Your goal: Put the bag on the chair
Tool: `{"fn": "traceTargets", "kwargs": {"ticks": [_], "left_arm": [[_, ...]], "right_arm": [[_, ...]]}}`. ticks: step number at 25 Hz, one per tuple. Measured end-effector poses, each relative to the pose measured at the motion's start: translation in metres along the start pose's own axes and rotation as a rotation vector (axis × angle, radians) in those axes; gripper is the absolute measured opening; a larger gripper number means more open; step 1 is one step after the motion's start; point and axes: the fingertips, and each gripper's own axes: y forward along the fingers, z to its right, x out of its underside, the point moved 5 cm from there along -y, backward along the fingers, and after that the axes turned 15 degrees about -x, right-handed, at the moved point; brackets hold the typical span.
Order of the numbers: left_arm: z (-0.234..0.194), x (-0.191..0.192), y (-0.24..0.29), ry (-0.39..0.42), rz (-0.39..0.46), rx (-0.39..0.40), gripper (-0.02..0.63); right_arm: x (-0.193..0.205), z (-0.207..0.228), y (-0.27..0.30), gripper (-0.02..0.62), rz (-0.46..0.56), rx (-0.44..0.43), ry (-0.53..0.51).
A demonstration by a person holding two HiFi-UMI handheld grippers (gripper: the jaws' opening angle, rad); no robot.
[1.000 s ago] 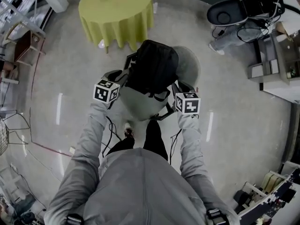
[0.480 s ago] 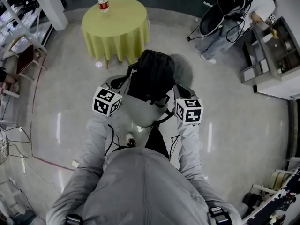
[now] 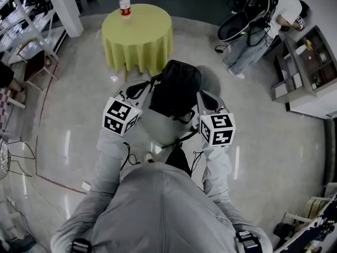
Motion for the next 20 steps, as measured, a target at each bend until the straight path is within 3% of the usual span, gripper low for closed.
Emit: {"fn": "traceTargets", "kwargs": {"ticks": [8,20], "left_arm": [[-0.005,-0.014,-0.014,0.005,0.026,-0.011,0.006],[-0.013,-0.001,-0.011,-0.015,-0.018,-0.038,0.006]], "right_arm": [[-0.013,-0.02,0.003,0.009,-0.01,-0.035,-0.06],[-0.005,-0.02,0.02,0.009,-0.032,-0.072,-0.033]]}}
